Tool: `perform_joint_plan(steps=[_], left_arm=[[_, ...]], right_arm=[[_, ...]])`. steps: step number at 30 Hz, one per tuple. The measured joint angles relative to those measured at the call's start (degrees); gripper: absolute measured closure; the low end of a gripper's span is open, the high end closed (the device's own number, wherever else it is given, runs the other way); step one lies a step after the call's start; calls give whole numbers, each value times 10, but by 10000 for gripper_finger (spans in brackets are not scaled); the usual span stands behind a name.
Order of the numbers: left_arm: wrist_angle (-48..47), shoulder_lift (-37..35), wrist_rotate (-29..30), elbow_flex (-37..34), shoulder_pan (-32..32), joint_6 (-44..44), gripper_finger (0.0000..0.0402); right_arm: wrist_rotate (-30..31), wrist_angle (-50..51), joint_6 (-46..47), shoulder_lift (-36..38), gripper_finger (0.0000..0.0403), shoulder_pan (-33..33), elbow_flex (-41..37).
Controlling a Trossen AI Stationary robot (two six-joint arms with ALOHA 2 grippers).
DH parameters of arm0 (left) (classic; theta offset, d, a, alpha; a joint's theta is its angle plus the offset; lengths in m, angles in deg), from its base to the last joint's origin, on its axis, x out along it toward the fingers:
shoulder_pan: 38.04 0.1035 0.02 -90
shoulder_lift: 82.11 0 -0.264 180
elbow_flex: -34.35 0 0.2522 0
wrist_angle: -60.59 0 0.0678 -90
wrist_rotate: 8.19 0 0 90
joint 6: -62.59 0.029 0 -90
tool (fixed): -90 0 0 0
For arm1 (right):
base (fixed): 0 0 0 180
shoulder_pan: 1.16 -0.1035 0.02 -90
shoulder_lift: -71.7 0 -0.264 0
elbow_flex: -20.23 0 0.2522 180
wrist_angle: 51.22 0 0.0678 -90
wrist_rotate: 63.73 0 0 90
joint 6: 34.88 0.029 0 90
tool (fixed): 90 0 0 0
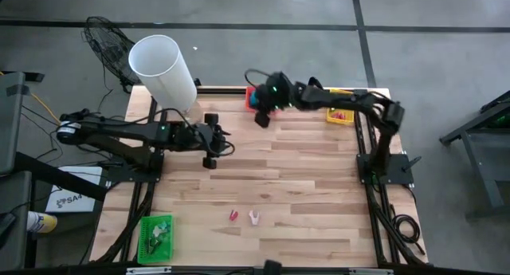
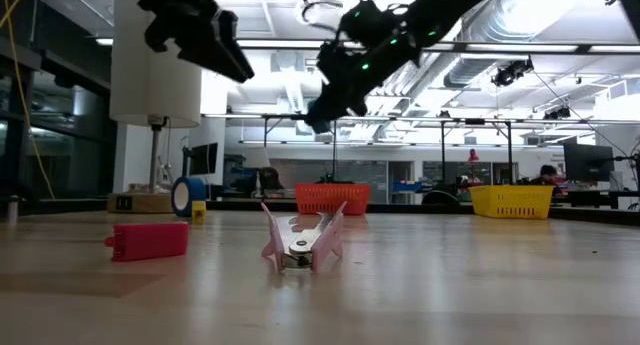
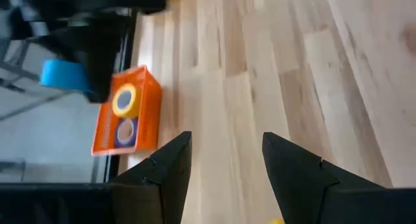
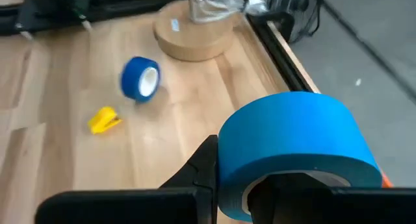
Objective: Pick and place Stapler, Stapler remover, tape
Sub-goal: Put the blue tape into the orange bin
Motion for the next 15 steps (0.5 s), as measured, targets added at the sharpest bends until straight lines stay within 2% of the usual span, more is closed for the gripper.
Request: perform_joint_plan(steps=[6, 15], left_arm=[[-35, 0, 62, 0, -44, -22, 218], [-86, 0, 124, 0, -118, -65, 218]], right_arm=[[-61, 101, -8, -114, 366, 44, 150], [-83, 244, -13, -262, 366, 83, 309]])
